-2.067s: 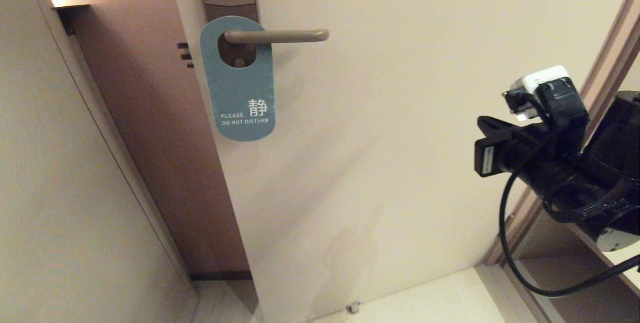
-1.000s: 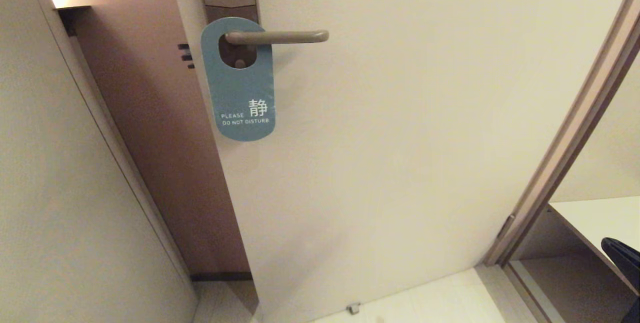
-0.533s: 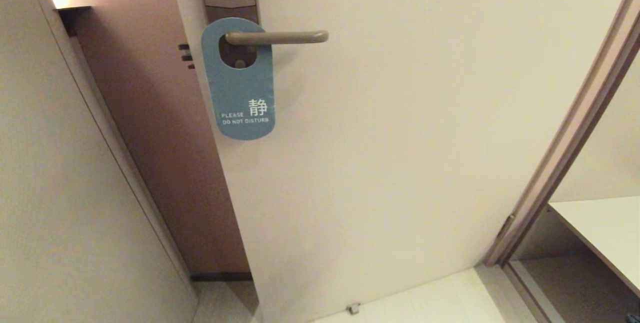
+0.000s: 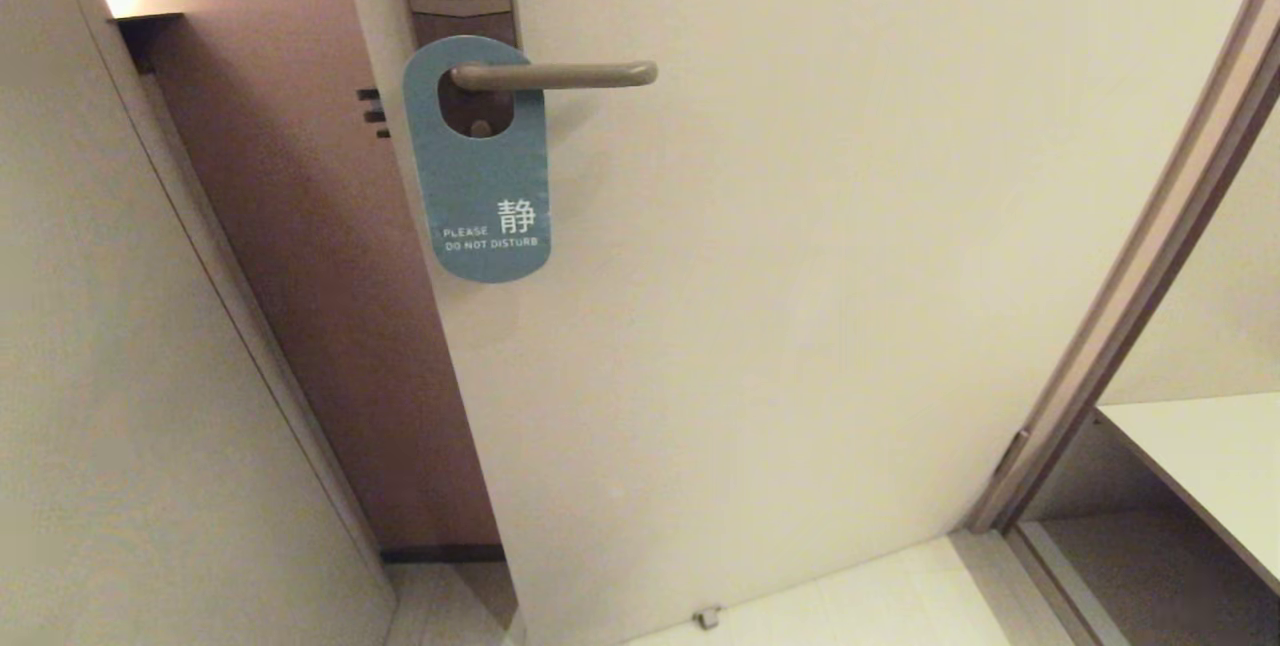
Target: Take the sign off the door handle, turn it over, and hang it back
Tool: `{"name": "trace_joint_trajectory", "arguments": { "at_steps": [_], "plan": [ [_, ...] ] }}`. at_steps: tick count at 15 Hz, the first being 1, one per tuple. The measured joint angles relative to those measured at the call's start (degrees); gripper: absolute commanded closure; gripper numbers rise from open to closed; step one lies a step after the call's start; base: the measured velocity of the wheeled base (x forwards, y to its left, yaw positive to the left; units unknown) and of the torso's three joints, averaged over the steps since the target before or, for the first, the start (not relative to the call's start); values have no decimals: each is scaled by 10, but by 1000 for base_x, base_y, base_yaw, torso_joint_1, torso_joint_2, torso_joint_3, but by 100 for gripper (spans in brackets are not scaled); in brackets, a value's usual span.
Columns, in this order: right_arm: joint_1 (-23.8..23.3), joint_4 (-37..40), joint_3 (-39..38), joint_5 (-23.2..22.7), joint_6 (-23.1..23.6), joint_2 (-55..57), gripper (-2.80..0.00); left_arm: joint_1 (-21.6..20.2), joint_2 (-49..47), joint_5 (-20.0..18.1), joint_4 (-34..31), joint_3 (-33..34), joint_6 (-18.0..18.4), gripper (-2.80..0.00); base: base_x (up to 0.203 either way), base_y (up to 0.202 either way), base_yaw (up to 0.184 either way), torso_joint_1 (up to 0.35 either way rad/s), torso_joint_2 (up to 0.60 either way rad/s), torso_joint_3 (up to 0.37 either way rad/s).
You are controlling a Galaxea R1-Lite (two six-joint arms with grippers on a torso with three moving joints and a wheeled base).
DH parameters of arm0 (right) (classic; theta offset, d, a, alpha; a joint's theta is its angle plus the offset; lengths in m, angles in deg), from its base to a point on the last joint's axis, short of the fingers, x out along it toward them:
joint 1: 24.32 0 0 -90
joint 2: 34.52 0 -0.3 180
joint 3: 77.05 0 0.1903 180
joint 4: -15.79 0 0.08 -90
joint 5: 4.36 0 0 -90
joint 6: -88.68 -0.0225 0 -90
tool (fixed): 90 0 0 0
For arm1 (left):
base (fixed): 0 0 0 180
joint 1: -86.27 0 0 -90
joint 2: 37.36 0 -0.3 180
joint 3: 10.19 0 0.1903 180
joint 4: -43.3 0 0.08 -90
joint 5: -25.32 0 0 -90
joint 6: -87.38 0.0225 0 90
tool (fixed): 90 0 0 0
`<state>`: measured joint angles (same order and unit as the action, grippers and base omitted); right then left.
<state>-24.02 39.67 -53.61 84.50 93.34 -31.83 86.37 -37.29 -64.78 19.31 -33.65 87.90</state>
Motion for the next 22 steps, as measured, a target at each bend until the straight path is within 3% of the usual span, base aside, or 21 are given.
{"name": "trace_joint_trajectory", "arguments": {
  "at_steps": [22],
  "plan": [
    [-1, 0, -1, 2, -14, -28, 0, 0, 0, 0, 0, 0, 0, 0, 0, 0, 0, 0, 0, 0]
  ]
}}
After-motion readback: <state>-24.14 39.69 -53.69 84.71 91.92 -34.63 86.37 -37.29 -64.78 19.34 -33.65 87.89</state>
